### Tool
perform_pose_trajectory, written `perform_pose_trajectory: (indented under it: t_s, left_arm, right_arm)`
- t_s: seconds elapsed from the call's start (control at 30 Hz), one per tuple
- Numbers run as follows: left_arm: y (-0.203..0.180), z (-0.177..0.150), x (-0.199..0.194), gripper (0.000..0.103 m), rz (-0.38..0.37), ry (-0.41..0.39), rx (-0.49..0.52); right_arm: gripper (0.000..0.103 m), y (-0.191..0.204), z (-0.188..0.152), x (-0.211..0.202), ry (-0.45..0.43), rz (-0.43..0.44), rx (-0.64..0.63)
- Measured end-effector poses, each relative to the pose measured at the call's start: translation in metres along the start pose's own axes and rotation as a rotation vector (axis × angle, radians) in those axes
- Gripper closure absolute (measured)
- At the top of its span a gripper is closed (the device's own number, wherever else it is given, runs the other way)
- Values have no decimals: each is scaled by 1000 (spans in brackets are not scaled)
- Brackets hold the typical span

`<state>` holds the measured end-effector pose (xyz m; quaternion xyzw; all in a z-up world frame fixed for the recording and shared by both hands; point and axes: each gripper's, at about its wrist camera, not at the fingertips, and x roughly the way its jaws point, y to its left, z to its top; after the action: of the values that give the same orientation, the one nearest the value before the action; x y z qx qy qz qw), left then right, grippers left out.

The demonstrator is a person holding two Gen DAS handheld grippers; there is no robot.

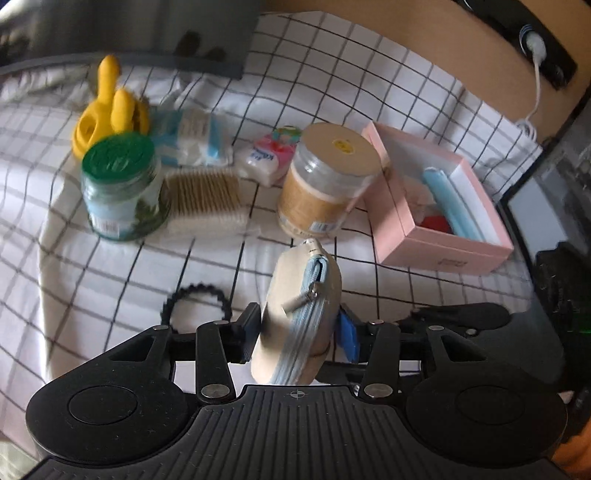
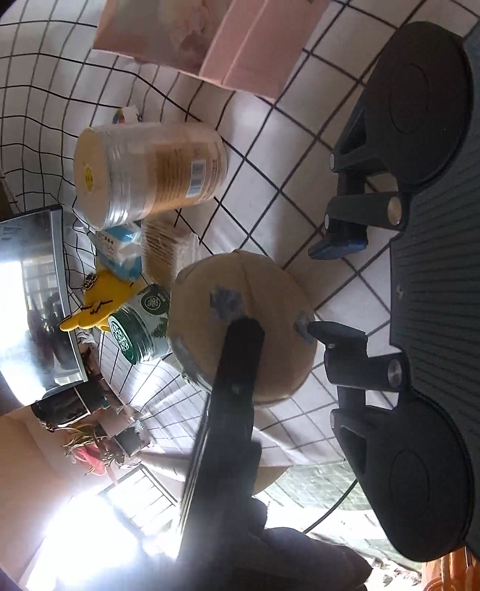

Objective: Organize soft objects
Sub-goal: 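Lift the beige pouch with the left tool toward the pink box, then grasp the black beaded bracelet with the right tool while the left tool holds the pouch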

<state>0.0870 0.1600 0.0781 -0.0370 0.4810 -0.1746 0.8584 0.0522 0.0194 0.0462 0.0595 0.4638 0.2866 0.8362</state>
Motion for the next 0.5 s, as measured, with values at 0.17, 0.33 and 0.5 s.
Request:
perform_pose_trajectory:
  t_s: [0.17,0.33,0.5]
  left_arm:
    - [-21,-5,1,57,104,-18,81]
    - [-17,-10,-2,58,107,-45,51]
    - [1,-17,-10,59,42,-63,-26]
  right_arm:
    - [59,0,-3,-8,1,-83,-34]
    - [43,2,-2,-16,-5,-218,-79]
    - [35,7,7,-14,-24,-308,-113]
